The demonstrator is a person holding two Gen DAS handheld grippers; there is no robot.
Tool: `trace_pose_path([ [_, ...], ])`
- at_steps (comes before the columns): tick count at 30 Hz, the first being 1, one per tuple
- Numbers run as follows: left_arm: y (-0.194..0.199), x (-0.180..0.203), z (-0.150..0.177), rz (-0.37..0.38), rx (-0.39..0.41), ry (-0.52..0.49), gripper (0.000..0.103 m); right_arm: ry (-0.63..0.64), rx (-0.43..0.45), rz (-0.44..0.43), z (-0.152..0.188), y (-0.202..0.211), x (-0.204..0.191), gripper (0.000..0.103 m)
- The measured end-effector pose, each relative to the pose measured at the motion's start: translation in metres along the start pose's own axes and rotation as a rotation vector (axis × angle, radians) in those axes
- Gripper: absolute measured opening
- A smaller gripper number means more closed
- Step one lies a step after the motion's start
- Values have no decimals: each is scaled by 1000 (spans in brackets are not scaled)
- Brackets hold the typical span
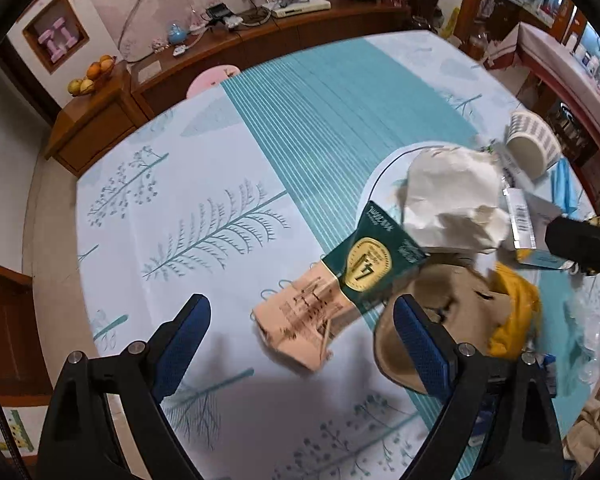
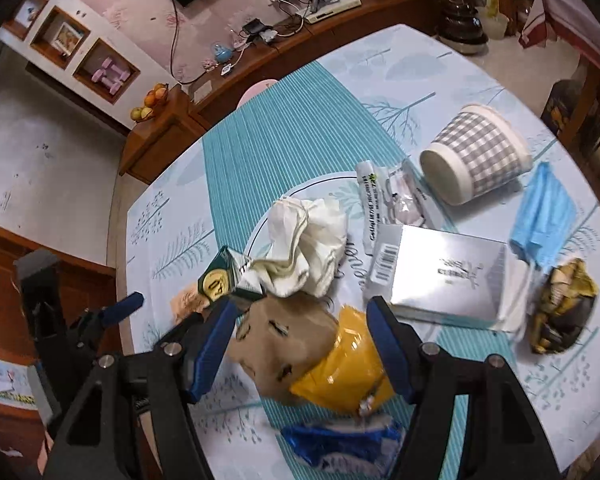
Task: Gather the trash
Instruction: 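Grasp the white tissue with the right gripper while the left gripper grasps the milk carton, then lift the tissue and milk carton off the table with both grippers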
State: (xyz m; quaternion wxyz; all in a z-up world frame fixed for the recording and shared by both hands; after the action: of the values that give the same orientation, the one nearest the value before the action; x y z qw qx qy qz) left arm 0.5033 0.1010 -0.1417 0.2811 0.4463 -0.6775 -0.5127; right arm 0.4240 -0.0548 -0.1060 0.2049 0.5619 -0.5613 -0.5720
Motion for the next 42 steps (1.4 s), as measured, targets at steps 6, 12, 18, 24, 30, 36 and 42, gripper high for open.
trace_pose_path([
  [6, -24, 2, -5, 25, -42, -43, 92, -29, -17, 13, -16, -25, 1, 68],
  [12, -39, 3, -12, 77, -69, -26, 83, -41, -30, 29, -30, -50, 1, 68],
  [18, -52, -3, -10, 150, -131, 61, 61, -53, -61, 37, -34, -73, 3, 68],
  [24, -51, -7, -6, 186, -126, 124, 48, -37, -65, 36, -31, -84, 1, 49],
  [30, -40, -12, 0, 178, -107, 172, 47, -11, -45, -6, -27, -79, -8, 33],
  [36, 10, -12, 1, 165, -39, 215, 47, -8, 29, -64, -27, -40, -17, 29],
  [42, 66, 3, 13, 173, 7, 250, 47, 56, 83, -84, -10, 21, -20, 29],
])
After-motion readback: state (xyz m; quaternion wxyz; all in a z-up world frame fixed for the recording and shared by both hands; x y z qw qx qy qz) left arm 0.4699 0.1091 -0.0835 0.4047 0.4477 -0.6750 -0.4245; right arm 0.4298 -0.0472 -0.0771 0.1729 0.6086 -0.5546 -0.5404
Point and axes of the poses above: each gripper's, at about its wrist camera, not at the fingertips, and y roughly against the way its jaws point, x to its right, z to its underside, the point moved 7 cm from there along -y, roughly the way its jaws point, and after that the axes turned 2 degrees about -y, right-handed, at the moved point
